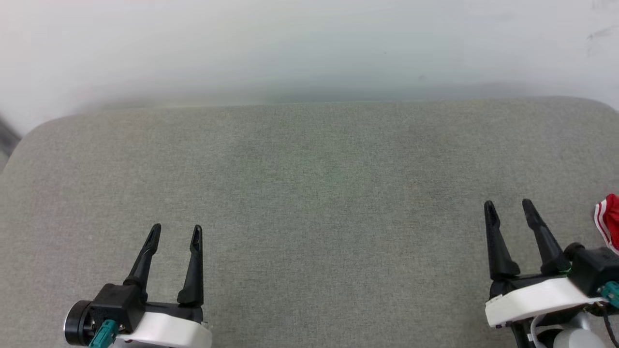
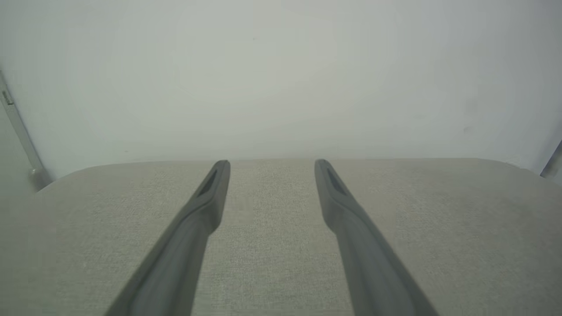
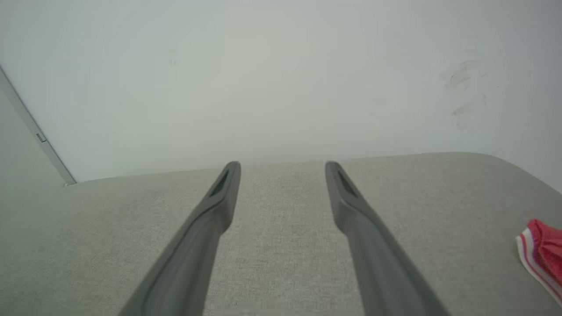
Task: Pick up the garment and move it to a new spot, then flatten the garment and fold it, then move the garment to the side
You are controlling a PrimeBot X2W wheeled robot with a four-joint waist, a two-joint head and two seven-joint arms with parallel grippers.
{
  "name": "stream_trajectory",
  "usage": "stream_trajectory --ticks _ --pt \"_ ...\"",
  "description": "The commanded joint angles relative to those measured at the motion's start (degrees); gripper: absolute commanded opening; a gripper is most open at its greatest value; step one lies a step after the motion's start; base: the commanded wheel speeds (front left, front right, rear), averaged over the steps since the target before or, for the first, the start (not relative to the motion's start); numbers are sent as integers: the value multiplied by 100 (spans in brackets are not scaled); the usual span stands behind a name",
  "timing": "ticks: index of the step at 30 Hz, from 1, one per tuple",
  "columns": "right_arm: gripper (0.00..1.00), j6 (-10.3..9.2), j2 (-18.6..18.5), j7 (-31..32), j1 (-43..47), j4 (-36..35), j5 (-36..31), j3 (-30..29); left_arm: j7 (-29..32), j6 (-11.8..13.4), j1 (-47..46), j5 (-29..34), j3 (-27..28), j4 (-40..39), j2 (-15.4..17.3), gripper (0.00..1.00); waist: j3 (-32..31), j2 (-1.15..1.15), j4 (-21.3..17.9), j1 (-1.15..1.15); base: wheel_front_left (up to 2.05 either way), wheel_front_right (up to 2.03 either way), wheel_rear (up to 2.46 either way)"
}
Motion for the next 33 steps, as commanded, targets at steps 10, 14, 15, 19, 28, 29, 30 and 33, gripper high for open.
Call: stream_trajectory --ticks 10,14,15,19,28,29,30,33 --pt "100 -2 36 -111 -2 121 9 95 -12 -28 61 189 11 -56 -76 100 -17 0 -65 1 0 0 0" --pt "100 -3 36 -125 -4 117 -13 95 -12 -37 61 185 62 -97 -96 100 -4 0 -68 1 0 0 0" --pt "100 -2 36 -133 -1 116 -25 95 -12 -39 65 191 68 -97 -99 100 -2 0 -67 1 0 0 0" --pt "100 -2 36 -146 13 122 -12 112 -12 -47 56 219 79 -85 -115 100 1 0 -55 1 0 0 0" --pt "0 0 10 -115 42 280 93 127 16 -33 83 63 36 67 -160 0 -2 0 -41 1 0 0 0" --pt "0 0 7 -101 42 286 214 128 37 -30 78 -66 35 74 -158 0 -5 0 -41 1 0 0 0" --pt "0 0 2 -84 38 296 336 126 62 -27 68 -197 38 86 -153 0 -7 0 -41 1 0 0 0" --pt "0 0 -20 -30 16 341 693 119 140 -24 27 -579 46 140 -131 0 -15 0 -41 1 0 0 0"
